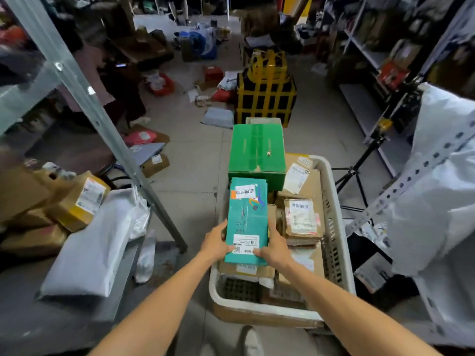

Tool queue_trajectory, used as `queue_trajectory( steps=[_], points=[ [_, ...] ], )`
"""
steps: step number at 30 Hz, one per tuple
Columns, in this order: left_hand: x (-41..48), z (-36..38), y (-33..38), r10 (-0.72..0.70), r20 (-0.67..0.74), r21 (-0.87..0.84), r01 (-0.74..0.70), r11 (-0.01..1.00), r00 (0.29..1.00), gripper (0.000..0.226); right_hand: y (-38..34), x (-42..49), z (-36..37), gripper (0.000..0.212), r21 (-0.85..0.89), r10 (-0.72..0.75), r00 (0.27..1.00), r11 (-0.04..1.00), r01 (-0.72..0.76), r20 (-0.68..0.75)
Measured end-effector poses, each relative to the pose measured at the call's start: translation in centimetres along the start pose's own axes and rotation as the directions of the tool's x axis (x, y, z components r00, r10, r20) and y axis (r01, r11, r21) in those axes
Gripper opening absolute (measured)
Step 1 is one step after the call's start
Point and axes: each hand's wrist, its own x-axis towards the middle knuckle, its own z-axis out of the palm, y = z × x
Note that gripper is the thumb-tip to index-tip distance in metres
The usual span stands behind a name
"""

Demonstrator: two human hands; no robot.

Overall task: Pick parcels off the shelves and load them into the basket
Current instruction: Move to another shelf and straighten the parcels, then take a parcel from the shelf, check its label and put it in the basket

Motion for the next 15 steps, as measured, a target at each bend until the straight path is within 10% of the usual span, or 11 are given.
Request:
queue_trajectory(
  steps=[15],
  points=[
    [0.7, 0.0, -1.4, 0.006, 0.012, -0.053, -0.005, 0.999, 1.000, 0.075, -0.2, 0.1, 0.9, 0.079, -0.015, 0.085, 0.996, 0.996, -0.085, -0.036]
  ],
)
